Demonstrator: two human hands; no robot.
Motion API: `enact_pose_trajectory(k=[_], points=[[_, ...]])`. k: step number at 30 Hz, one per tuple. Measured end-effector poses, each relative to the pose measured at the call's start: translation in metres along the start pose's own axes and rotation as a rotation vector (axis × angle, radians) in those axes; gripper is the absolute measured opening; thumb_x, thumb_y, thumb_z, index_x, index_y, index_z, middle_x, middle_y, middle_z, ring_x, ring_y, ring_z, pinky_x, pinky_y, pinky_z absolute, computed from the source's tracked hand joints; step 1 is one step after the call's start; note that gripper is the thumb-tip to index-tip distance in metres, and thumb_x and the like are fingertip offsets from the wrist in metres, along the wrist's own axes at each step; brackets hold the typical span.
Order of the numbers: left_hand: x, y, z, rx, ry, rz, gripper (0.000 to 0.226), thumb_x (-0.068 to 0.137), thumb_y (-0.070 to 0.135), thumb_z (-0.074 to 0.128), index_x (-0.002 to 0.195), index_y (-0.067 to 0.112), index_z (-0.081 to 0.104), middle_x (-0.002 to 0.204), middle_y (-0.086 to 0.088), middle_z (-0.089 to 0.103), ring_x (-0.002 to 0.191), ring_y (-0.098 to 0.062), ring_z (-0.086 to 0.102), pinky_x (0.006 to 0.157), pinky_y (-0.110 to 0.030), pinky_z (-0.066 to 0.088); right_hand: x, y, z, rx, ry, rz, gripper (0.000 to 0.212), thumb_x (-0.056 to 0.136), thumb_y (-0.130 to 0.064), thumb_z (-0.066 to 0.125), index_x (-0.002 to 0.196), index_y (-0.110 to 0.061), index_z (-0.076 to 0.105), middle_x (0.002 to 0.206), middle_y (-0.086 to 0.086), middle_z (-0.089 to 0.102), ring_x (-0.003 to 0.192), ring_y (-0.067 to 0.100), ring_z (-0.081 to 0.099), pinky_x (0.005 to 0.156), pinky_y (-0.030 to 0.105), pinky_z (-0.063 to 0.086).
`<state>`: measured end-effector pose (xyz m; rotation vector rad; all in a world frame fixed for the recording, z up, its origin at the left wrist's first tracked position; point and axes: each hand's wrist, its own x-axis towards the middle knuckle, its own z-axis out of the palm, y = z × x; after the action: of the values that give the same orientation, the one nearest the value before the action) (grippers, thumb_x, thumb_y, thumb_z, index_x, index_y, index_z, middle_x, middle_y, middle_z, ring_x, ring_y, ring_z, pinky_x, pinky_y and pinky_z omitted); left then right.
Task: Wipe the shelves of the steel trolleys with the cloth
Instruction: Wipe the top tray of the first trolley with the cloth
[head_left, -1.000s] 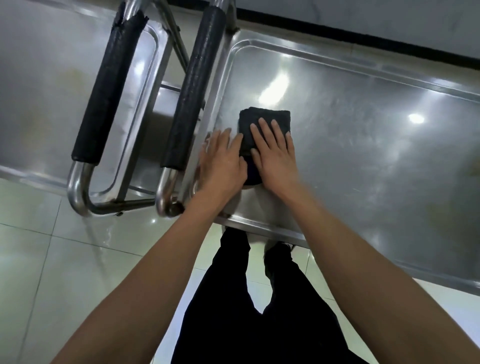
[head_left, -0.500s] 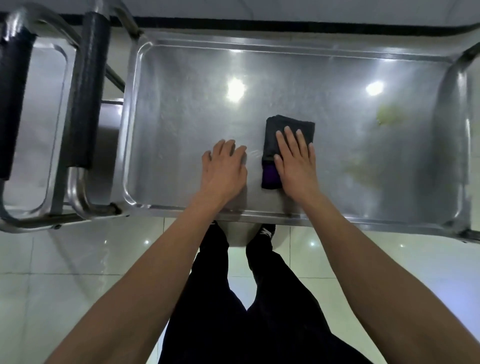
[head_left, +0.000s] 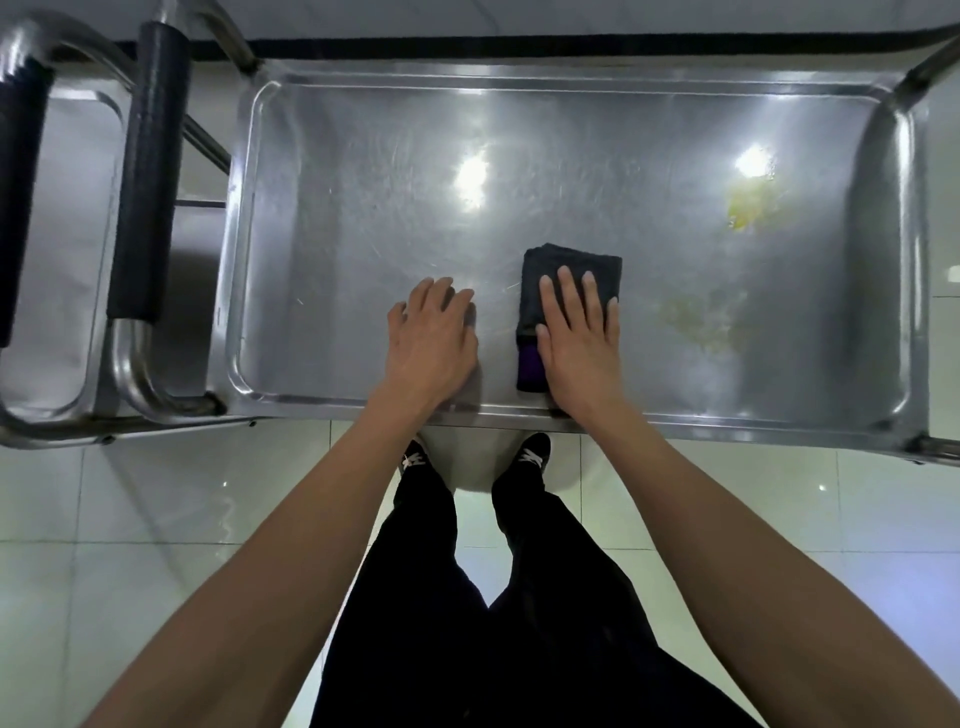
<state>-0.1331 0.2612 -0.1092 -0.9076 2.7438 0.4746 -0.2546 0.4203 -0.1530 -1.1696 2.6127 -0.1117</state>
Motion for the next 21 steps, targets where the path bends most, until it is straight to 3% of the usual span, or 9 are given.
enact_pose_trajectory(k=[13,21], points=[[-0.033,-0.103,-0.017,-0.051,0.047,-0.151,0.039,0.095,0.026,0.051,0.134,0.019,0.050,0.148,-0.005,0.041,0.142,-0.027,0.032,0.114,-0.050,0.030,0.029,-0.122,0.024,0.005,0.009,-0.142,0.060,0.106,-0.037,0.027,0.160,-0.021,0.006,0.168,0.003,0.002,0.154,0.027,-0.005,0.122,0.056,0.006],[-0.056,-0.171,-0.022,-0.058,0.077,-0.364,0.047,0.095,0.028,0.053,0.141,0.020,0.045,0.160,-0.010,0.025,0.151,-0.031,0.014,0.121,-0.055,0.019,0.053,-0.203,0.036,0.009,0.029,-0.251,0.060,0.105,-0.036,0.029,0.160,-0.020,0.011,0.167,0.005,0.008,0.154,0.029,0.000,0.122,0.056,0.008]])
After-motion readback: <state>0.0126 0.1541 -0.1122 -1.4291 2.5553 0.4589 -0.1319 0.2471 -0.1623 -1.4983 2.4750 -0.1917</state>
